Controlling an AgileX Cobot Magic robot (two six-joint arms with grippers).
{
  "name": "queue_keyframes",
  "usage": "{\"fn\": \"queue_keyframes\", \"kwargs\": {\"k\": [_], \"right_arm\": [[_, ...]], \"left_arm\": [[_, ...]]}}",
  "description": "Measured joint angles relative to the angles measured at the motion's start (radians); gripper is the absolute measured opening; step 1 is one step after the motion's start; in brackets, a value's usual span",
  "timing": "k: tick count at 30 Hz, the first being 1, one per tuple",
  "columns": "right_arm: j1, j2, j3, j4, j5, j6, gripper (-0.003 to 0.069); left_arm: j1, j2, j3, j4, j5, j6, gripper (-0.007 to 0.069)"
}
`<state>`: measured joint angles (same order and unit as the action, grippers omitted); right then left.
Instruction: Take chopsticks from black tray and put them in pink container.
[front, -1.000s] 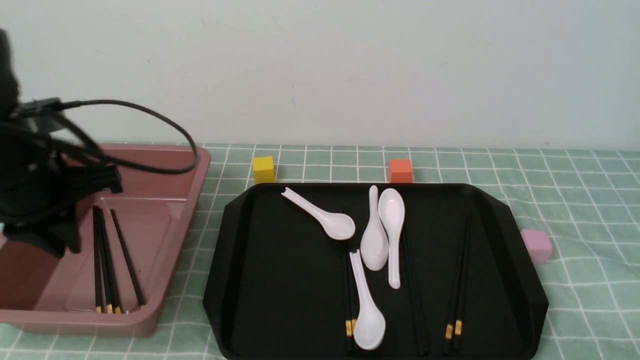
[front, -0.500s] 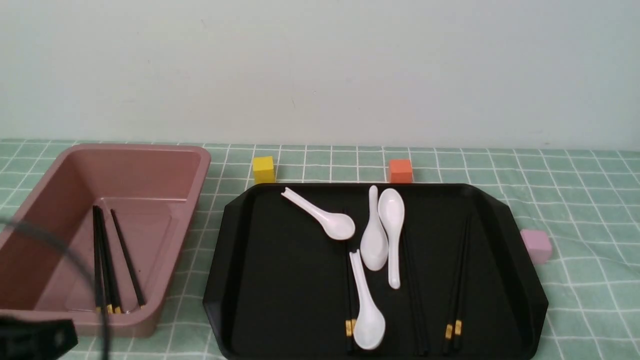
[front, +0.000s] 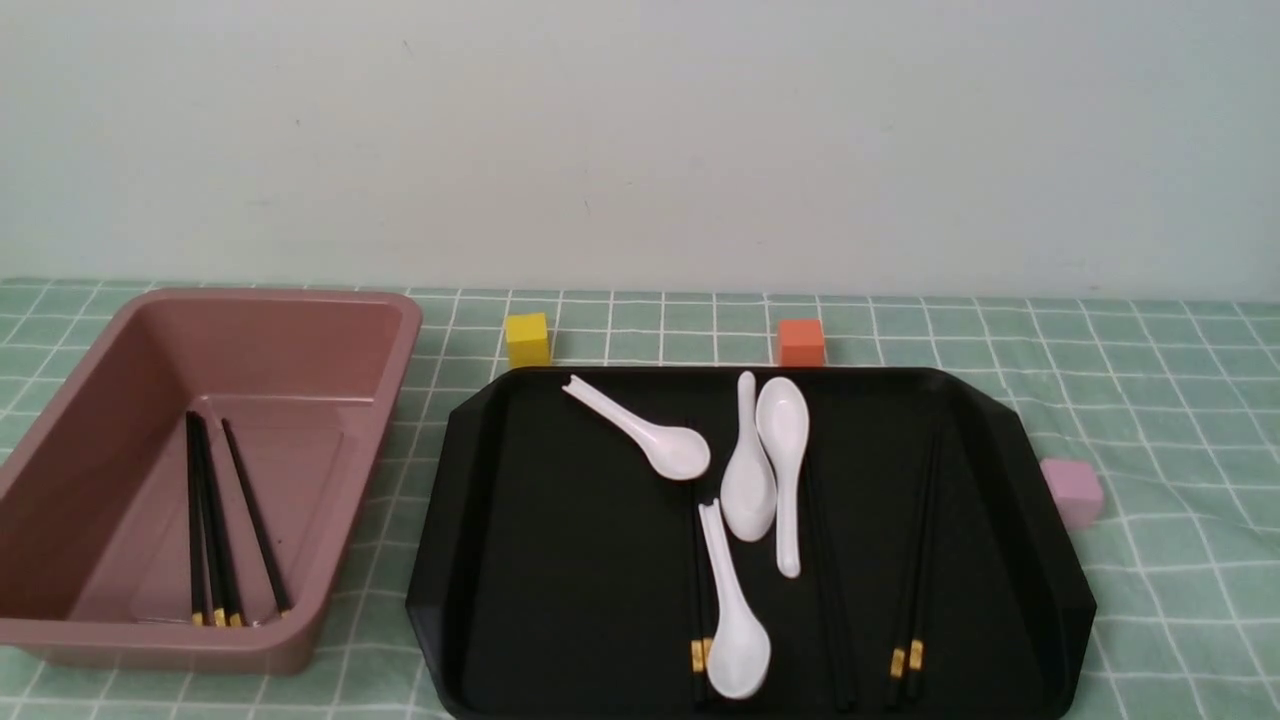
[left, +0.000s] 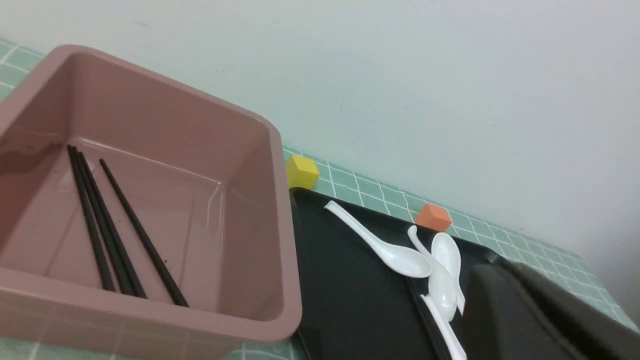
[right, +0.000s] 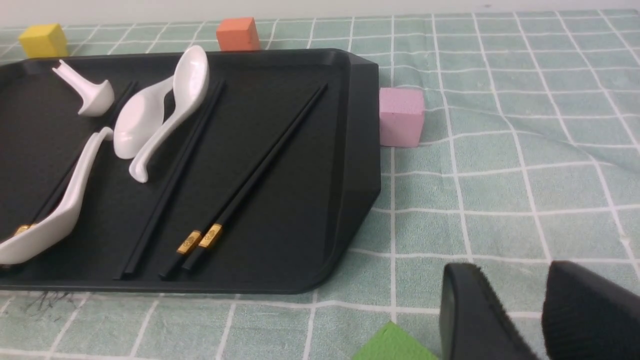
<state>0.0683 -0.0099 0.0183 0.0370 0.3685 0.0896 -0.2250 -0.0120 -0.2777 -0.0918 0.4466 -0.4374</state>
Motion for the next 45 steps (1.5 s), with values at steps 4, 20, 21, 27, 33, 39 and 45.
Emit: {"fn": "queue_keyframes", "kwargs": {"k": [4, 20, 21, 27, 33, 39, 45], "right_arm": [[0.000, 0.000, 0.000, 0.000, 0.000, 0.000, 0.0240], [0.000, 0.000, 0.000, 0.000, 0.000, 0.000, 0.0240], [0.000, 0.000, 0.000, 0.000, 0.000, 0.000, 0.0240], [0.000, 0.000, 0.000, 0.000, 0.000, 0.000, 0.0240], [0.000, 0.000, 0.000, 0.000, 0.000, 0.000, 0.0240], [0.000, 0.000, 0.000, 0.000, 0.000, 0.000, 0.0240], [0.000, 0.000, 0.000, 0.000, 0.000, 0.000, 0.0240]], "left_arm": [[0.000, 0.000, 0.000, 0.002, 0.006, 0.000, -0.0013], [0.014, 0.000, 0.186, 0.065, -0.227, 0.073, -0.0013], [0.030, 0.000, 0.212, 0.049, -0.264, 0.107, -0.0013], [0.151, 0.000, 0.297, -0.018, -0.327, 0.203, -0.0013], [0.137, 0.000, 0.304, 0.071, -0.183, 0.191, -0.0012], [0.109, 0.000, 0.307, 0.109, -0.072, 0.188, -0.0010], [0.119, 0.000, 0.307, 0.110, -0.069, 0.188, -0.0008]]}}
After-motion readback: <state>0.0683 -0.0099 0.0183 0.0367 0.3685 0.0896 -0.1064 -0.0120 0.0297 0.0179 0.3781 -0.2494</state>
